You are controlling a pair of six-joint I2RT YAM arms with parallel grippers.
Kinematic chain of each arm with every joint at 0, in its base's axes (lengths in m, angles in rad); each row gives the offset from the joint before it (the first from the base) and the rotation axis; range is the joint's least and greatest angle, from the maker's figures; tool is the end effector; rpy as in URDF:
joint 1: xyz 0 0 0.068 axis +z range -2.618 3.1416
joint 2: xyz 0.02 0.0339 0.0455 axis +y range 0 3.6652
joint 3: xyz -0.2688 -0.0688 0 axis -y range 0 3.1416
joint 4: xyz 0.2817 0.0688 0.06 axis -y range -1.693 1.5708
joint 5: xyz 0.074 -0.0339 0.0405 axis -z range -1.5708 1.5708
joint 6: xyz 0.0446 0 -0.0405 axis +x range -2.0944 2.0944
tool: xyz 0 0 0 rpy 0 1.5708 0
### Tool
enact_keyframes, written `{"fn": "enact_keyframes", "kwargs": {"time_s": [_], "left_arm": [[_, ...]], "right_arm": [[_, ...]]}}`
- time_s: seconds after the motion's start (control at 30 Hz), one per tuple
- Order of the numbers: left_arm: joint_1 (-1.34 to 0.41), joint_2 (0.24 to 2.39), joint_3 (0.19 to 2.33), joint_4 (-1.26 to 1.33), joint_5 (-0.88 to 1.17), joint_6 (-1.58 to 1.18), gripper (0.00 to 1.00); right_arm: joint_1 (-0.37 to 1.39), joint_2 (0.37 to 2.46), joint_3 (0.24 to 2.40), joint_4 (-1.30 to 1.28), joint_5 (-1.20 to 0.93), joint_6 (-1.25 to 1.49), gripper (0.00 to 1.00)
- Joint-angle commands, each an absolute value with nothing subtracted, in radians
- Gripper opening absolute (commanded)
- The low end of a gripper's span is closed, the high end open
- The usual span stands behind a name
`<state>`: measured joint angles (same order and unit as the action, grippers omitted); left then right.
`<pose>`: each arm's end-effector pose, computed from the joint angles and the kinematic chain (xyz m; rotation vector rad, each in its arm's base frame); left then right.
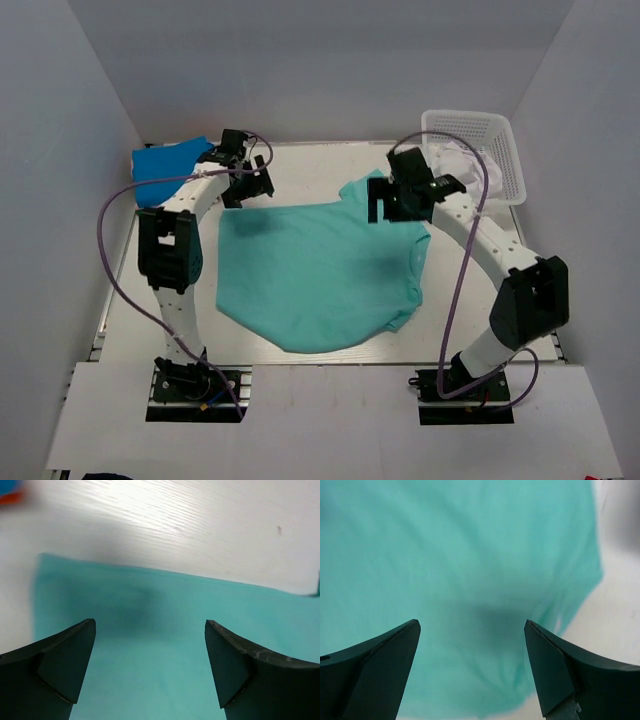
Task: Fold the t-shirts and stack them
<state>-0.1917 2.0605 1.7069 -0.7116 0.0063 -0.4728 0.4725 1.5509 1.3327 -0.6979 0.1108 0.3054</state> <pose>0.4799 -0.0934 0.2057 -0.3700 2.6303 -0.2317 0.3359 0.1661 0.2860 -0.1610 2.4839 0.1928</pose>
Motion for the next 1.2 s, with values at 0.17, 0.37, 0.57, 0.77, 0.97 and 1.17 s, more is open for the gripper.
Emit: {"fn": "enact_keyframes", "kwargs": {"time_s": [0.17, 0.37, 0.57, 0.77, 0.97, 1.17], "left_arm": [[-0.077, 1.910, 1.626, -0.882, -0.313, -0.633, 1.00], [-0.031, 2.018, 1.690, -0.861, -0.255, -0.652, 1.00], [-0.021, 2.097, 1.724, -0.821, -0.190, -0.652, 1.00], [-0.021, 2.160, 1.733, -0.766, -0.115, -0.634, 0.93], [-0.021, 2.180, 1.655, -0.724, -0.078, -0.606, 0.64], [-0.032, 2.180, 1.603, -0.715, -0.035, -0.595, 0.00]], "right_arm": [[0.397, 2.009, 1.898, -0.628, 0.269, 0.348, 0.90], [0.347, 2.296, 2.203, -0.612, 0.247, 0.281, 0.90], [0.314, 2.413, 2.215, -0.453, 0.276, 0.194, 0.90], [0.302, 2.528, 2.246, -0.425, 0.216, 0.107, 0.90], [0.302, 2.563, 2.241, -0.443, 0.141, 0.087, 0.81], [0.308, 2.545, 2.192, -0.443, 0.091, 0.058, 0.15]]}}
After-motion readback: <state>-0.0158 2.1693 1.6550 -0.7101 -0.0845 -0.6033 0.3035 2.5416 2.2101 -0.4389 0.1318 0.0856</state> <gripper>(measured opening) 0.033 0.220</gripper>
